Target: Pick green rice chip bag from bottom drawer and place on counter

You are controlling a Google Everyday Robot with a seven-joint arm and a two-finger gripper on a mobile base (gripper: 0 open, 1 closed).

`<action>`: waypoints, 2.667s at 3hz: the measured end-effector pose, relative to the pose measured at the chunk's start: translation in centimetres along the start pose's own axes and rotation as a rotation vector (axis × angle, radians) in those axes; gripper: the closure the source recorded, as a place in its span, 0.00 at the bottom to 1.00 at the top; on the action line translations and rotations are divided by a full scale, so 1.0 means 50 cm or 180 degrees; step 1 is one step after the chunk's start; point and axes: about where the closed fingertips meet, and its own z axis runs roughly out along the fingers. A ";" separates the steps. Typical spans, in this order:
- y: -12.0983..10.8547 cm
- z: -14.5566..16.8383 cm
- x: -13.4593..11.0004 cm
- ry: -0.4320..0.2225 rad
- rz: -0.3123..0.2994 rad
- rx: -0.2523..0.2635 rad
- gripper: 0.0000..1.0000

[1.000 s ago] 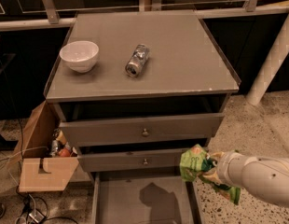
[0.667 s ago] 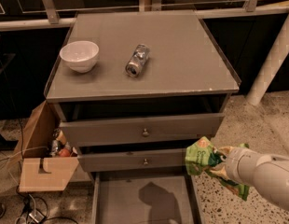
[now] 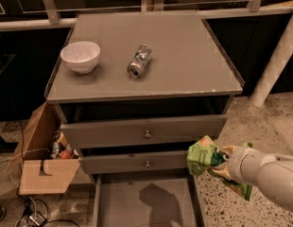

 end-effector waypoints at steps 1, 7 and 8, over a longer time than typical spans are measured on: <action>-0.065 -0.063 -0.016 -0.0037 -0.0054 0.0282 1.00; -0.406 -0.325 -0.214 -0.0471 -0.0378 0.1507 1.00; -0.444 -0.309 -0.215 -0.0457 -0.0343 0.1477 1.00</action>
Offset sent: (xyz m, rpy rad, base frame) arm -0.0099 -0.0441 0.1656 -0.1484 -0.2879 -0.0204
